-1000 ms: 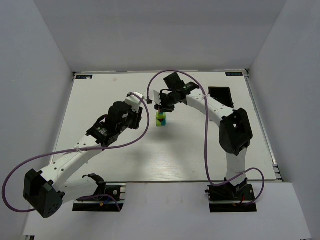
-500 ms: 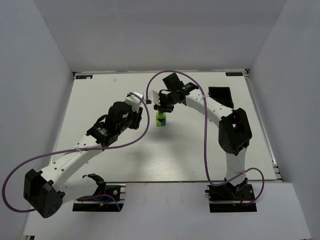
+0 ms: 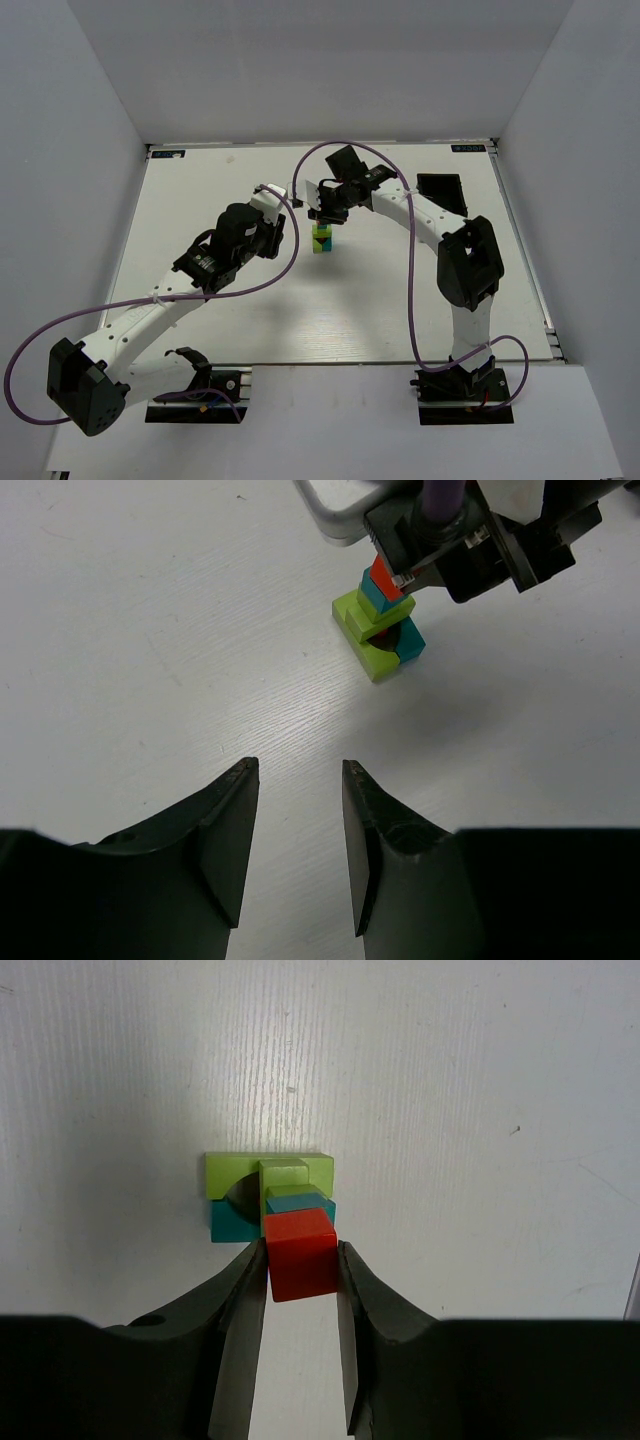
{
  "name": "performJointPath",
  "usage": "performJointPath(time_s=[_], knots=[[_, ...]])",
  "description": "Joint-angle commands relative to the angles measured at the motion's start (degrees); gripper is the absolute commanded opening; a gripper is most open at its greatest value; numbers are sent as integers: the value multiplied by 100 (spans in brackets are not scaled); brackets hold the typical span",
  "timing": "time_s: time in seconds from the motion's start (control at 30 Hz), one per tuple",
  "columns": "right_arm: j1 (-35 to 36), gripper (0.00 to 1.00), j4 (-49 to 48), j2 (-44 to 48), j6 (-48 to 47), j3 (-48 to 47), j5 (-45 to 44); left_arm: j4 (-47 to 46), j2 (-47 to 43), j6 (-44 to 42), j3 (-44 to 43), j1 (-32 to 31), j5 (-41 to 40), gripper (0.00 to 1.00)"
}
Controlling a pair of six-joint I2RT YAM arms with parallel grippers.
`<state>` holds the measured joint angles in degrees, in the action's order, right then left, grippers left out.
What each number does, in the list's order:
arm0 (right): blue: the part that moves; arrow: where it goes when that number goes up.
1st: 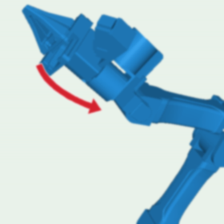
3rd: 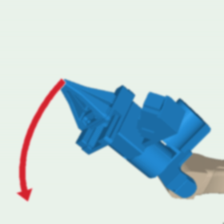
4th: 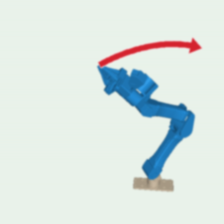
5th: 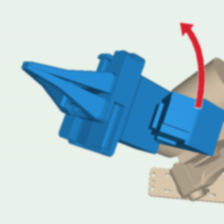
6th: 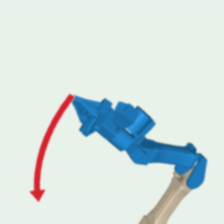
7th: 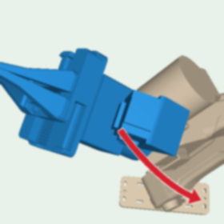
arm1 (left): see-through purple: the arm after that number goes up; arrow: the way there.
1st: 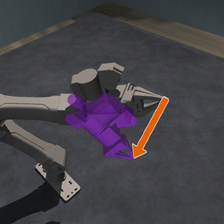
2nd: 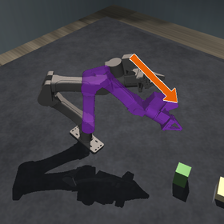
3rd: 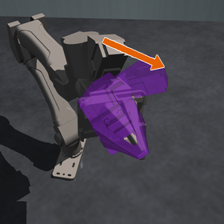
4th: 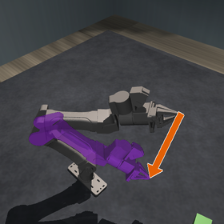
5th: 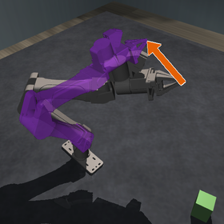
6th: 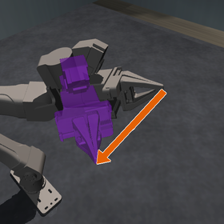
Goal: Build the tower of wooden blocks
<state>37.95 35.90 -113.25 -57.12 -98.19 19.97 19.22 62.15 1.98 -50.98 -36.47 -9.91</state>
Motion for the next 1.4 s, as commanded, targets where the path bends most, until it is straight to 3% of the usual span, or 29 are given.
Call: performJointPath(time_s=[0.0, 1.37], knots=[[-16, 27, -118, 58, 96, -253, -28, -41, -63, 13, 62, 35, -28, 50], [-16, 34, -110, -21, 43, -306, -107, -41, -63, 13, 62, 35, -28, 50]])
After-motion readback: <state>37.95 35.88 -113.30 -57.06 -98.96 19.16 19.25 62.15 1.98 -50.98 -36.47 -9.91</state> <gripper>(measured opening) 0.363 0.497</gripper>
